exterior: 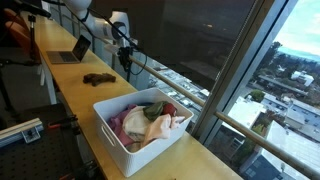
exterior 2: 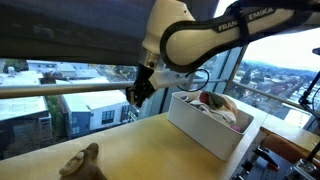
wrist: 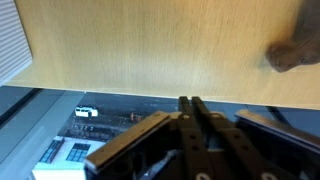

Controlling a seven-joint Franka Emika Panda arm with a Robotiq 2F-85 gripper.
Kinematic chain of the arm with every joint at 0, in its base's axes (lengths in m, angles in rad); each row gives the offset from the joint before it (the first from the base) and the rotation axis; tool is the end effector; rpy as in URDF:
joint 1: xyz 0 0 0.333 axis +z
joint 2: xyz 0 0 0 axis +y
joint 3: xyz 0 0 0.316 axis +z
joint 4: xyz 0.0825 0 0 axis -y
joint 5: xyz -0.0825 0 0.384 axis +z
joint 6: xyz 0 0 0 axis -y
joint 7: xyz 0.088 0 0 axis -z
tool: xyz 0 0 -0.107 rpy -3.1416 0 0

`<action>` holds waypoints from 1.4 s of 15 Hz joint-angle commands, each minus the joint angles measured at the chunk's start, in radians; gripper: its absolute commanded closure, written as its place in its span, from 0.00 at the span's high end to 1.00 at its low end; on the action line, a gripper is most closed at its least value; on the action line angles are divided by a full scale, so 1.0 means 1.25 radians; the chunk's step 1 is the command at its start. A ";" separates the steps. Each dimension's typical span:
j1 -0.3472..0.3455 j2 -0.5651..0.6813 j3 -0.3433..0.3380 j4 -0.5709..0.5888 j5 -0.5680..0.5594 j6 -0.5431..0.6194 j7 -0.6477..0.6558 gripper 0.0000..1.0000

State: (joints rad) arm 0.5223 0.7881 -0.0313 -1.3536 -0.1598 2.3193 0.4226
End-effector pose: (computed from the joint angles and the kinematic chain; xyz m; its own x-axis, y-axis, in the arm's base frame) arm 0.6651 0.3586 0.2699 0.9594 0.1809 0.2164 0.1688 -0.9829 0.0735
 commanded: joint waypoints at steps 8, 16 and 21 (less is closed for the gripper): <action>0.087 -0.129 0.080 -0.266 -0.018 0.088 0.089 0.90; 0.120 -0.054 0.094 -0.243 -0.002 0.114 0.063 1.00; 0.119 -0.014 0.098 -0.197 0.007 0.128 0.044 1.00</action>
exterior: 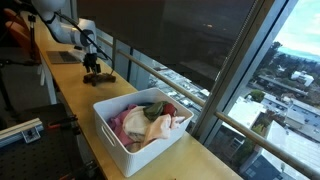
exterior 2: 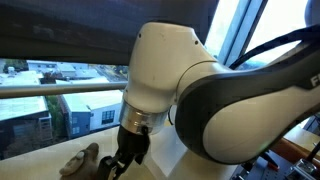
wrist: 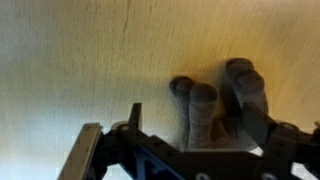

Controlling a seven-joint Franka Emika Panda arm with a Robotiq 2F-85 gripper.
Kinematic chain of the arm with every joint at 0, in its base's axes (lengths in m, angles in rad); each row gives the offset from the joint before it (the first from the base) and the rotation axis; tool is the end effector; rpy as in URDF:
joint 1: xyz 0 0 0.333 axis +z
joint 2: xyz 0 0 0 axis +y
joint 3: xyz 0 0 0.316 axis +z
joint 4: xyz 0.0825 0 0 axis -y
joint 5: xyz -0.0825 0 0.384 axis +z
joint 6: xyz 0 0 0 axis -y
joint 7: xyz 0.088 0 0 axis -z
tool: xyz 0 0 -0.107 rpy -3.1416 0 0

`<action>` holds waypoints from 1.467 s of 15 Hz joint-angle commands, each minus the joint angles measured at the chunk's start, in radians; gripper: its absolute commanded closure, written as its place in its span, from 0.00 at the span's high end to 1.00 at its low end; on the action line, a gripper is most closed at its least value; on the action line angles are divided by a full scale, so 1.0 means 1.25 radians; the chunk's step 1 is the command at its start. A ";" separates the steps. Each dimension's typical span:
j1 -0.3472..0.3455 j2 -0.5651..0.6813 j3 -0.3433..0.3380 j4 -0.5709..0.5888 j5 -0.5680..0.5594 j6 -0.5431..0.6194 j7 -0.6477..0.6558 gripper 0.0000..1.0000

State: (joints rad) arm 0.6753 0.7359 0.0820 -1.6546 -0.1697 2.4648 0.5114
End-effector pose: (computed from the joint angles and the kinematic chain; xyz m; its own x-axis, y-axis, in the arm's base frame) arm 0.5070 0.4704 0.1887 0.9345 0.3429 0.0956 0.3429 -0.9392 0.0164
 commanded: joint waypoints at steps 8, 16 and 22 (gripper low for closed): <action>-0.008 0.089 0.013 0.112 0.031 0.018 -0.071 1.00; -0.030 0.138 0.010 0.170 0.041 0.009 -0.097 0.98; -0.050 0.168 0.020 0.196 0.055 0.001 -0.121 0.45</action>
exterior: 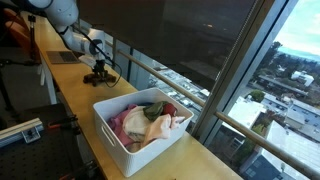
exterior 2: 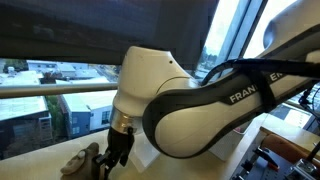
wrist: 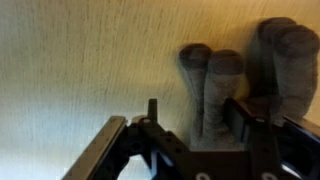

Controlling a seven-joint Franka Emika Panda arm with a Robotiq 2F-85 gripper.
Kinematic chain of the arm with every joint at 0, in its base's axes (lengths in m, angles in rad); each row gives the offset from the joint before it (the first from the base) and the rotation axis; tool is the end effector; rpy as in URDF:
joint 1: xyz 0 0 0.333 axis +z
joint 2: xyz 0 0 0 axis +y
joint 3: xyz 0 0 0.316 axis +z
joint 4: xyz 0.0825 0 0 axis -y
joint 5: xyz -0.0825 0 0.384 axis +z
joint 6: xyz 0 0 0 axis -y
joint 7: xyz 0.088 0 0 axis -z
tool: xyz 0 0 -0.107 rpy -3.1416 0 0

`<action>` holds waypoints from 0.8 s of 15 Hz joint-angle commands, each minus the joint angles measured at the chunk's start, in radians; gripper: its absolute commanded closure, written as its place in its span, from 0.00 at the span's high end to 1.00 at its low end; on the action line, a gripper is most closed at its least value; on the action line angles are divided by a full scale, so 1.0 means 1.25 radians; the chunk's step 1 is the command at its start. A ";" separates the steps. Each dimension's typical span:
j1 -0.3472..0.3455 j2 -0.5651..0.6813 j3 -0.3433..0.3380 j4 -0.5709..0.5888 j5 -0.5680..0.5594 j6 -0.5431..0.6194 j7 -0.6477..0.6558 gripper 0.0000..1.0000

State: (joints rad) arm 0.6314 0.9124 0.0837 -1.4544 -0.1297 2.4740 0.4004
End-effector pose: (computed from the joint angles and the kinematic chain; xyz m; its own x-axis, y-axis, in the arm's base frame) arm 0.5563 0.4686 0.1491 0.9247 0.3639 0.1115 0.3683 -0.9295 -0.0202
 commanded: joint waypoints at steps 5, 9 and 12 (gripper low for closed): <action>-0.016 0.047 0.027 0.059 0.035 -0.013 -0.050 0.07; -0.018 0.054 0.031 0.070 0.039 -0.016 -0.056 0.00; -0.021 0.053 0.033 0.069 0.042 -0.016 -0.061 0.01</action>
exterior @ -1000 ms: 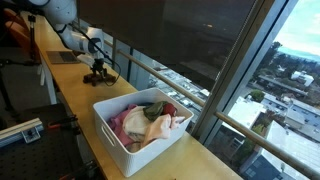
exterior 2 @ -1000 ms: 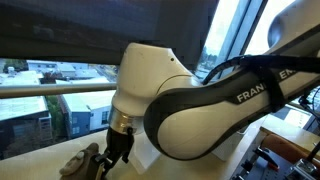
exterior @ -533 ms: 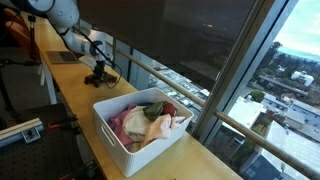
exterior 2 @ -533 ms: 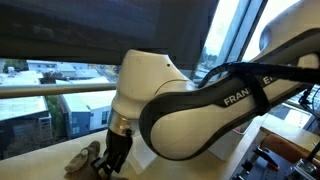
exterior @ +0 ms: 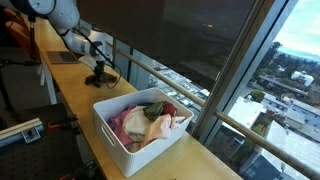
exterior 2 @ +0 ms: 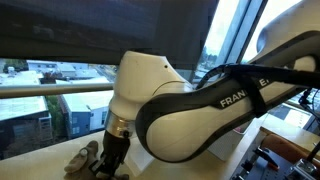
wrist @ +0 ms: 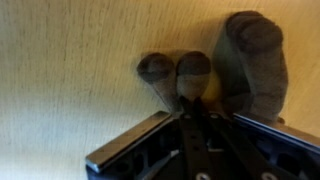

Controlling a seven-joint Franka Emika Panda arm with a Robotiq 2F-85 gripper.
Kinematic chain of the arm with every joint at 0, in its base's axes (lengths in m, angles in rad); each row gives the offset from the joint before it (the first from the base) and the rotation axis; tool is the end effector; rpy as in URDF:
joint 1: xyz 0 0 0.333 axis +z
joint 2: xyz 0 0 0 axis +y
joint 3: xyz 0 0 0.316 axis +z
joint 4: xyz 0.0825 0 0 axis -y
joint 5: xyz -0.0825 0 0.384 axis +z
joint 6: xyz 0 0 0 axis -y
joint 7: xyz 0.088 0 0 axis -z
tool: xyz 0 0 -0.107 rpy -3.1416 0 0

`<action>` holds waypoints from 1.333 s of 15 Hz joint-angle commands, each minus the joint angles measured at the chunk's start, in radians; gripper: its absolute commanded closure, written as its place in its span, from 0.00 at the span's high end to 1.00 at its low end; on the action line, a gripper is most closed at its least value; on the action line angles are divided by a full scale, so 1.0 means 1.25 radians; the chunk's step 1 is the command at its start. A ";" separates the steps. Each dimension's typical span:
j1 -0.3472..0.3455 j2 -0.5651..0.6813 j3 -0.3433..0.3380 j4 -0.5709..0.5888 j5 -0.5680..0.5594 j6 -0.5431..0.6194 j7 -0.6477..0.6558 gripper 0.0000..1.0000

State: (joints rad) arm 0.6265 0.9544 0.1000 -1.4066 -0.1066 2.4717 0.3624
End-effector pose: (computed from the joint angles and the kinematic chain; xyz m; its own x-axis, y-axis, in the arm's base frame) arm 0.5586 0.4766 0.1394 0.9179 0.3823 0.1064 0.3887 -0.9202 -0.0470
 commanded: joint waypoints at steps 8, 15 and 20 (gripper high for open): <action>-0.025 -0.082 0.011 -0.047 0.009 -0.008 -0.013 0.01; -0.041 -0.296 -0.017 -0.207 -0.020 -0.001 0.012 0.01; -0.069 -0.498 -0.053 -0.363 -0.087 0.004 0.055 0.01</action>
State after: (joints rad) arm 0.5648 0.5042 0.0547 -1.6982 -0.1561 2.4714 0.3860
